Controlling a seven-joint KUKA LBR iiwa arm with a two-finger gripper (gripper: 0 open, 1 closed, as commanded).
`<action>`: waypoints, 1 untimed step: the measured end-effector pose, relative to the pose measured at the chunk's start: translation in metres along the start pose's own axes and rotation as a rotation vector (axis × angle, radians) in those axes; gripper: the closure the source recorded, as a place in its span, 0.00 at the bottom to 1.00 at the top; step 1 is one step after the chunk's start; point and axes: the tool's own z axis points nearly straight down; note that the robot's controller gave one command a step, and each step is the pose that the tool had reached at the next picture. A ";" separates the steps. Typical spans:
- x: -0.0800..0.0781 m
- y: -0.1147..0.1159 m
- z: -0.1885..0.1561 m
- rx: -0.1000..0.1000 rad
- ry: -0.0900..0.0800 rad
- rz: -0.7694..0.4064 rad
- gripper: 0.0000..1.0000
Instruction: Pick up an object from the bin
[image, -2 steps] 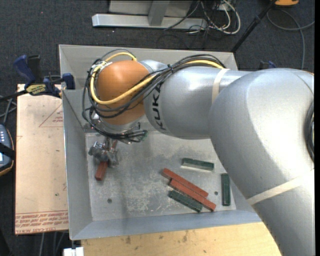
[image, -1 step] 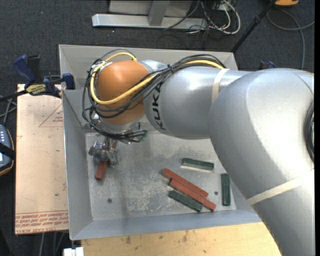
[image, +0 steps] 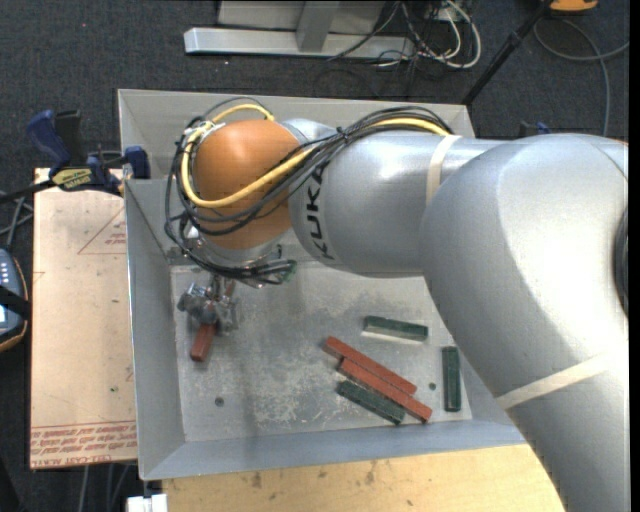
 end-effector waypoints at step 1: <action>0.001 0.002 -0.020 -0.006 0.007 0.000 1.00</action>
Offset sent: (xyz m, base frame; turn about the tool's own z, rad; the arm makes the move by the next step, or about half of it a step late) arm 0.0001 0.0001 0.0619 0.0000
